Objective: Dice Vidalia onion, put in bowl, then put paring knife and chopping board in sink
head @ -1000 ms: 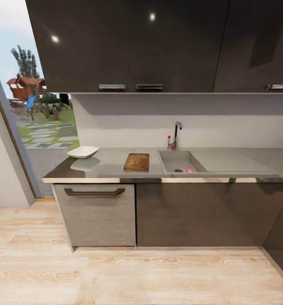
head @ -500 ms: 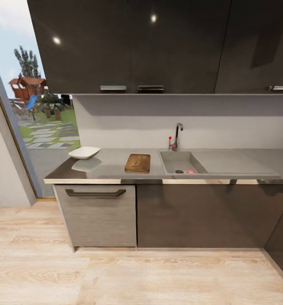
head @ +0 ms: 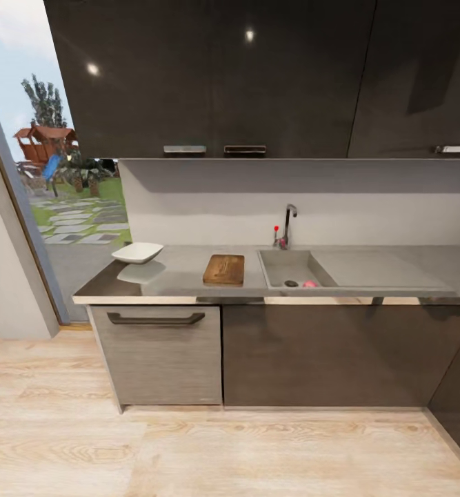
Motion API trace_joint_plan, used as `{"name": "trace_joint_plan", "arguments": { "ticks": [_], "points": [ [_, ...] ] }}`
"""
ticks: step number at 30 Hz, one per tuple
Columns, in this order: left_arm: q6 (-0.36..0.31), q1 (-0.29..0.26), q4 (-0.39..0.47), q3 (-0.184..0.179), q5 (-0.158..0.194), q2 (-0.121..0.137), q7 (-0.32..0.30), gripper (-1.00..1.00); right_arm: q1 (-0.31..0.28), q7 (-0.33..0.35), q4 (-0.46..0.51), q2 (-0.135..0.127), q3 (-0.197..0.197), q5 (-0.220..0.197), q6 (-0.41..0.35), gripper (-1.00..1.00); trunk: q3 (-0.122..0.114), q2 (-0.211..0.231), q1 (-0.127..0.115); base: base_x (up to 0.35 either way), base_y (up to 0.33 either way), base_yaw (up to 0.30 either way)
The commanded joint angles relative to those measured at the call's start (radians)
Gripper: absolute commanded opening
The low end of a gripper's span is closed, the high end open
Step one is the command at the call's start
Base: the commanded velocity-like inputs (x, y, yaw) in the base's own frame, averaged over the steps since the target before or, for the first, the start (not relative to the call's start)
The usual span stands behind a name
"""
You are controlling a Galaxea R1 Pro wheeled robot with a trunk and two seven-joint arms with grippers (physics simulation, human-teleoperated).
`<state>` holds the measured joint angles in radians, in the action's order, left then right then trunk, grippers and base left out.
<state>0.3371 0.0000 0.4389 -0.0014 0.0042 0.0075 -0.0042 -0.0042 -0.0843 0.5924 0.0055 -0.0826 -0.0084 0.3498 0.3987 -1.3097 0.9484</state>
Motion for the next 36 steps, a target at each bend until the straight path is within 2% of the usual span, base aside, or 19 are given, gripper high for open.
{"name": "trace_joint_plan", "arguments": {
  "ticks": [1,36],
  "points": [
    [0.002,0.0,0.001,0.0,0.0,0.0,0.0,1.0,0.0,0.0,0.0,0.001,-0.002,-0.001,0.003,1.0,-0.002,0.007,-0.004,0.0,0.0,0.0],
    [0.002,0.0,0.001,0.0,0.0,0.0,0.001,1.0,0.0,0.0,0.0,0.001,-0.002,-0.001,0.003,1.0,-0.112,0.252,-0.138,0.0,0.0,0.0]
  ]
}}
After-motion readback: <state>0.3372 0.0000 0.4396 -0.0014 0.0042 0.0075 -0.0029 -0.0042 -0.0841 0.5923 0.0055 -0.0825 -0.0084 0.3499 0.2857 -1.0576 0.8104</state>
